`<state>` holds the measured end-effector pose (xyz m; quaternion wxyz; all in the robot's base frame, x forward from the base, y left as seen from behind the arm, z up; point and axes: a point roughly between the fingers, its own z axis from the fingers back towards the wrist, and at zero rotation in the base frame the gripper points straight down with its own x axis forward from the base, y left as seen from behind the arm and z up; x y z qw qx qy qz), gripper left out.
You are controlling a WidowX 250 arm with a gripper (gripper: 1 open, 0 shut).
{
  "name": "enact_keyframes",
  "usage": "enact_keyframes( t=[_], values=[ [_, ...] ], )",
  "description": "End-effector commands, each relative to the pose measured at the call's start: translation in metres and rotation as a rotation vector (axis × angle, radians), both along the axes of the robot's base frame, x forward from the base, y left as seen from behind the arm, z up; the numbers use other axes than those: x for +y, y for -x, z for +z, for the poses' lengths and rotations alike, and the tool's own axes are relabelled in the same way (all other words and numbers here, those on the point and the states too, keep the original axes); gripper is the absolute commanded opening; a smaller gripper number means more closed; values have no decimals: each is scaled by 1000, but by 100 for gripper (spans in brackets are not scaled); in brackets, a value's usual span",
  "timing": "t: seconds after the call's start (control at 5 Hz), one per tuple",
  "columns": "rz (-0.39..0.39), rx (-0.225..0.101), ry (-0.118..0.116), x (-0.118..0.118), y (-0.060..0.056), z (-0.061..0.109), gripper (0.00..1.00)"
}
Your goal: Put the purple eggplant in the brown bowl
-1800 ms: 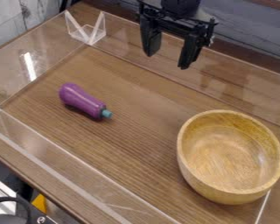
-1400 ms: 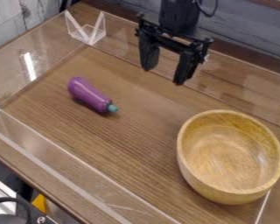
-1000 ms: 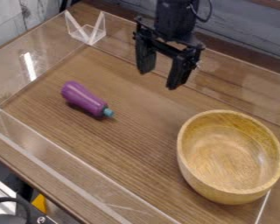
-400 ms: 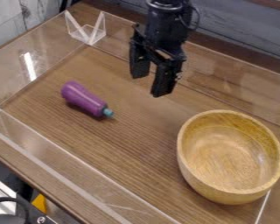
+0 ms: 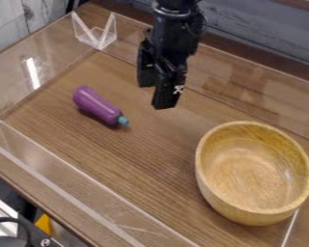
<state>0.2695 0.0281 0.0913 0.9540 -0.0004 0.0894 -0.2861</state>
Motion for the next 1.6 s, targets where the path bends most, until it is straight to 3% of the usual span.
enact_keyframes(
  t=[0.0,0.6,1.0,1.4],
  values=[
    [-69,-39,-14,9,-1,8,100],
    [-210,-28,-25,26,6,1,100],
    [-253,-16,-31,40,13,-4,100],
    [-292,-22,-54,56,20,-9,100]
  ],
)
